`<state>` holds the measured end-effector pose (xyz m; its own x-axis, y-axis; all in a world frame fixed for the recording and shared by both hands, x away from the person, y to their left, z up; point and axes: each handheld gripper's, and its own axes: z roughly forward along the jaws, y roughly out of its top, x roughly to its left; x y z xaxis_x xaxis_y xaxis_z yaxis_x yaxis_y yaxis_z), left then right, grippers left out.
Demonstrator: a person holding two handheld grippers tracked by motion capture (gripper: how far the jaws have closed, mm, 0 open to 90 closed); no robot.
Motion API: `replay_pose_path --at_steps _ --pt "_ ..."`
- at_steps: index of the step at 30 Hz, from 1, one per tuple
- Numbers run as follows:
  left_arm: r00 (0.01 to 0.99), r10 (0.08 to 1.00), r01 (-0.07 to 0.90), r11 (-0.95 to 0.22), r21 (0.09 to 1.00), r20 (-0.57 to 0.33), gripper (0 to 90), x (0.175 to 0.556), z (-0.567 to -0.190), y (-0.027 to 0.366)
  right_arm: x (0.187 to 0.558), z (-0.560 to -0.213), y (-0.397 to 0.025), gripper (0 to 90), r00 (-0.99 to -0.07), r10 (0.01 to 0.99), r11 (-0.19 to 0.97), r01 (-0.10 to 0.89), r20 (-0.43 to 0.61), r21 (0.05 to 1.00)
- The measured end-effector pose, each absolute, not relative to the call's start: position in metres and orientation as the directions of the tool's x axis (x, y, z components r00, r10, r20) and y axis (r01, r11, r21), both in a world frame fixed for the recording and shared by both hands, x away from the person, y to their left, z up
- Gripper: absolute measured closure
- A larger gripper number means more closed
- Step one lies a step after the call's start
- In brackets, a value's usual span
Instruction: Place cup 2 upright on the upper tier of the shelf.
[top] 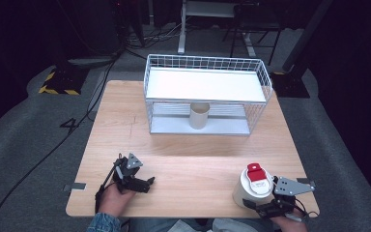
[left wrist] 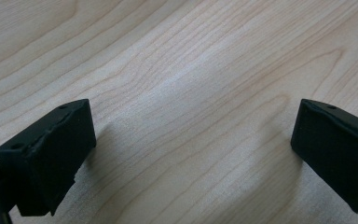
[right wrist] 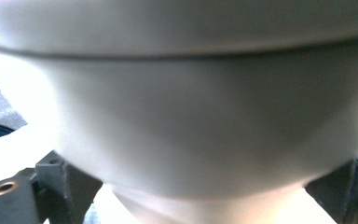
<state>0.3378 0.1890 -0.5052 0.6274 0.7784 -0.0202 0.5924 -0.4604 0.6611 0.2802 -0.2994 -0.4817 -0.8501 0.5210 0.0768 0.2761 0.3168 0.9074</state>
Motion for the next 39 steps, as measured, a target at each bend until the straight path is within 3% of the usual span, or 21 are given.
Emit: replay_pose_path --at_steps 39 --pt "0.627 0.779 0.591 -0.460 0.663 -0.019 0.3 0.338 -0.505 0.189 0.285 -0.462 -0.297 10.9 -0.847 0.528 0.325 0.264 0.057 0.908"
